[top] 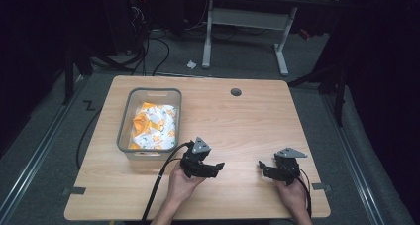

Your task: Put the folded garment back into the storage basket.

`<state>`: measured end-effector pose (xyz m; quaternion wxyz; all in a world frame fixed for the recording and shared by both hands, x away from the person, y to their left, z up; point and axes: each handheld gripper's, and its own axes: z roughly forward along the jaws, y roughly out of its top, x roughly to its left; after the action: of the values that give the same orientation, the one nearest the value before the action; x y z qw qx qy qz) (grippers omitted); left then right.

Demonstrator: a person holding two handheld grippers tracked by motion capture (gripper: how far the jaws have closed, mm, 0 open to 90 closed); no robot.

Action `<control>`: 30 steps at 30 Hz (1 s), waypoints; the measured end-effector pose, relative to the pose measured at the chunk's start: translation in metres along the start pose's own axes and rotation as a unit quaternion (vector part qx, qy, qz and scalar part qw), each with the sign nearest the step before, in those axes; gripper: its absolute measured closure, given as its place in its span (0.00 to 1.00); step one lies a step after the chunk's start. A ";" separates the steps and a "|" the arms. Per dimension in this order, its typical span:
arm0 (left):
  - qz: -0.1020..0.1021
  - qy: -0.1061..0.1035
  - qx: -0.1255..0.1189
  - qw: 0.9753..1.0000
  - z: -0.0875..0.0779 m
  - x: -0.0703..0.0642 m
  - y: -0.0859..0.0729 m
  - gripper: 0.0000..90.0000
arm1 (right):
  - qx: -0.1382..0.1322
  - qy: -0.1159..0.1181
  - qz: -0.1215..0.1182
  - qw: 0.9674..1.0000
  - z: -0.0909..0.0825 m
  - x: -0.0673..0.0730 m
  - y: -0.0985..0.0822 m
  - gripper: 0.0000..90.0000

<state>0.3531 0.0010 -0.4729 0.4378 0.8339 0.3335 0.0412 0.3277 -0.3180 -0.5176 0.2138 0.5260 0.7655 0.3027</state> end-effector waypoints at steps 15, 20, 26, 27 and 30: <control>-0.006 0.010 0.024 1.000 0.024 0.004 -0.006 0.31 | 0.000 0.000 0.000 1.000 0.000 0.000 0.000 0.30; -0.005 0.021 0.032 0.999 0.030 0.006 -0.008 0.31 | 0.000 0.000 0.000 1.000 0.000 0.000 0.000 0.30; -0.013 0.024 0.038 0.999 0.038 0.009 -0.010 0.31 | 0.000 0.000 0.000 1.000 0.000 0.000 0.000 0.30; -0.014 0.024 0.039 0.999 0.039 0.010 -0.010 0.31 | 0.000 0.000 0.000 1.000 0.000 0.000 0.000 0.30; -0.016 0.029 0.039 0.999 0.042 0.011 -0.011 0.31 | 0.000 0.000 0.000 1.000 0.000 0.000 0.000 0.30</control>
<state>0.3711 -0.0178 -0.5098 0.3961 0.8434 0.3602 0.0452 0.3276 -0.3179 -0.5176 0.2139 0.5258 0.7656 0.3027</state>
